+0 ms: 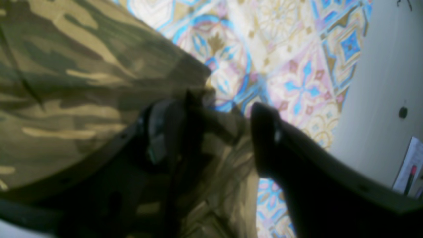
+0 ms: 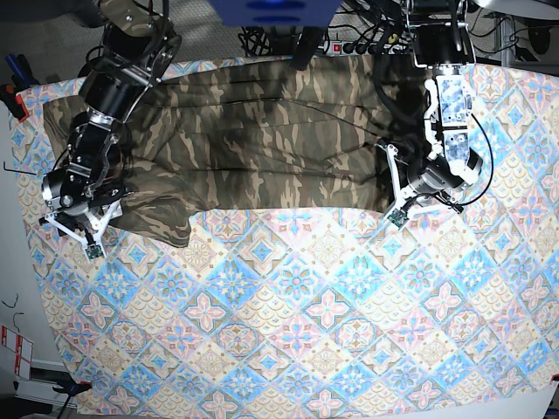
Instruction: Fold the T-shirt properly
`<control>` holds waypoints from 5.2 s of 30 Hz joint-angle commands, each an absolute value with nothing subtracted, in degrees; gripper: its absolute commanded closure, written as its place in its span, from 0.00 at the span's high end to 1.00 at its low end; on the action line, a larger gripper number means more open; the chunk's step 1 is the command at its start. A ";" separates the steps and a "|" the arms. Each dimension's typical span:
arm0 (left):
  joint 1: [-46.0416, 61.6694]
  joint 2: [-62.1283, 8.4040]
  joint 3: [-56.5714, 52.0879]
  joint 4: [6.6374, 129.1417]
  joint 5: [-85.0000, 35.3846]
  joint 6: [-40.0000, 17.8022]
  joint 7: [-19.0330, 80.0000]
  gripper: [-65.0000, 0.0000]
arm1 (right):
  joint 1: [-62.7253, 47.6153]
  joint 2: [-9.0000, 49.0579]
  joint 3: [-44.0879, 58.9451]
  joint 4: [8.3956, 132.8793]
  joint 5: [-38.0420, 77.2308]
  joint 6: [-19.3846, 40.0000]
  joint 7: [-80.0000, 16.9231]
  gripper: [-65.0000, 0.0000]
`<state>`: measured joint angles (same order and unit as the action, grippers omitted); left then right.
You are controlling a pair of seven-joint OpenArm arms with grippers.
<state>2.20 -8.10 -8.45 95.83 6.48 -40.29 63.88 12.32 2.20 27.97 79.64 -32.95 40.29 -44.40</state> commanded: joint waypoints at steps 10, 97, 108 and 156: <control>1.45 -8.40 -8.57 96.66 6.37 -40.00 63.25 0.00 | 13.93 2.42 28.09 81.19 -31.60 40.00 -47.43 0.53; 3.47 -7.96 -8.57 96.84 6.37 -40.00 63.25 0.00 | 10.07 6.46 28.26 89.54 -10.51 40.00 -66.42 0.04; 3.38 -7.78 -8.57 96.92 6.37 -40.00 63.25 0.00 | 10.95 6.37 26.86 89.45 -10.68 40.00 -65.89 0.44; 3.03 -7.69 -8.66 96.75 6.37 -40.00 62.99 0.00 | 10.59 8.04 30.29 83.65 -10.33 40.00 -61.93 0.02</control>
<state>3.81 -7.22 -8.45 95.79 6.02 -40.34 63.55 8.88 7.27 30.44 82.48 -10.92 40.25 -63.57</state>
